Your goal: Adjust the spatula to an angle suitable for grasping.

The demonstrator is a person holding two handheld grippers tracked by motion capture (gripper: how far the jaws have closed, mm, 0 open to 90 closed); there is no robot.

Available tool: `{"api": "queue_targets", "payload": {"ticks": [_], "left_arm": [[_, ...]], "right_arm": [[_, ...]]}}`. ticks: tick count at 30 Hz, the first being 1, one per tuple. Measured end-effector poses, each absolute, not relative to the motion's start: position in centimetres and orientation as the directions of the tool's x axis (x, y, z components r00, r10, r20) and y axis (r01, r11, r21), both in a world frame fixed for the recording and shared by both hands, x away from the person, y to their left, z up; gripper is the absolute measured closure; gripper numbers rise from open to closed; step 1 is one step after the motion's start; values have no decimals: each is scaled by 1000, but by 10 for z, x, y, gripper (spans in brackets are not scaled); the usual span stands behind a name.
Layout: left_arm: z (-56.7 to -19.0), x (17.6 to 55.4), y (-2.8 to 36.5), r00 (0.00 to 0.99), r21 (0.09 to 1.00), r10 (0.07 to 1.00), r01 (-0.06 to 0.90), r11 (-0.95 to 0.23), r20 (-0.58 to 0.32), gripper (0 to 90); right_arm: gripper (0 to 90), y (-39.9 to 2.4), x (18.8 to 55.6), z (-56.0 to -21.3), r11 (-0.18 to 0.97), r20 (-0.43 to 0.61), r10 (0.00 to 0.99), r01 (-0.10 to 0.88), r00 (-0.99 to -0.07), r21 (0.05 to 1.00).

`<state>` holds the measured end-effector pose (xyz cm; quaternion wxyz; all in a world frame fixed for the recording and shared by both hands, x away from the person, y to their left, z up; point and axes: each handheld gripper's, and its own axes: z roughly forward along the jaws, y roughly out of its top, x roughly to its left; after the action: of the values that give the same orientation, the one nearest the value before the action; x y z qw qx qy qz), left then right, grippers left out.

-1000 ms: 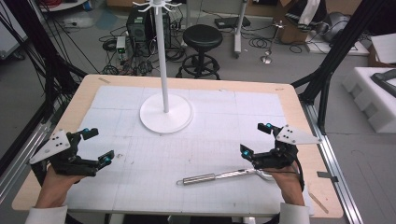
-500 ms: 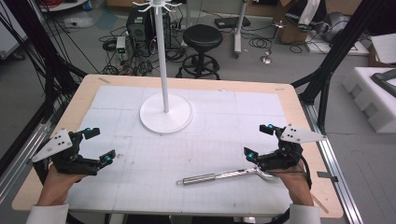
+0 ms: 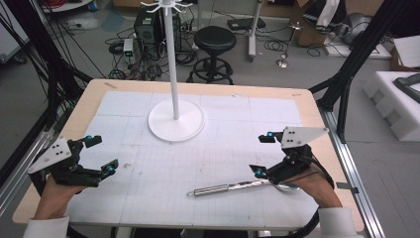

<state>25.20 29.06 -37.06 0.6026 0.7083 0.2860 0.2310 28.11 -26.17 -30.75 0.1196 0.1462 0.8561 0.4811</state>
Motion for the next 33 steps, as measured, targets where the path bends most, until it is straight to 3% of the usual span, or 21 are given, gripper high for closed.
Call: {"api": "queue_targets", "payload": {"ticks": [14, 21, 33], "left_arm": [[-370, 252, 293, 733, 987, 680, 122, -109, -15, 17], [-372, 253, 292, 734, 985, 679, 127, -113, -17, 17], [-374, 253, 293, 734, 984, 679, 130, -118, -15, 17]], "right_arm": [[151, -222, 296, -306, 676, -66, 176, 72, -982, 733], [151, -212, 300, -309, 710, -59, 142, 61, -988, 702], [141, -198, 305, -329, 836, -71, 77, 25, -994, 548]]}}
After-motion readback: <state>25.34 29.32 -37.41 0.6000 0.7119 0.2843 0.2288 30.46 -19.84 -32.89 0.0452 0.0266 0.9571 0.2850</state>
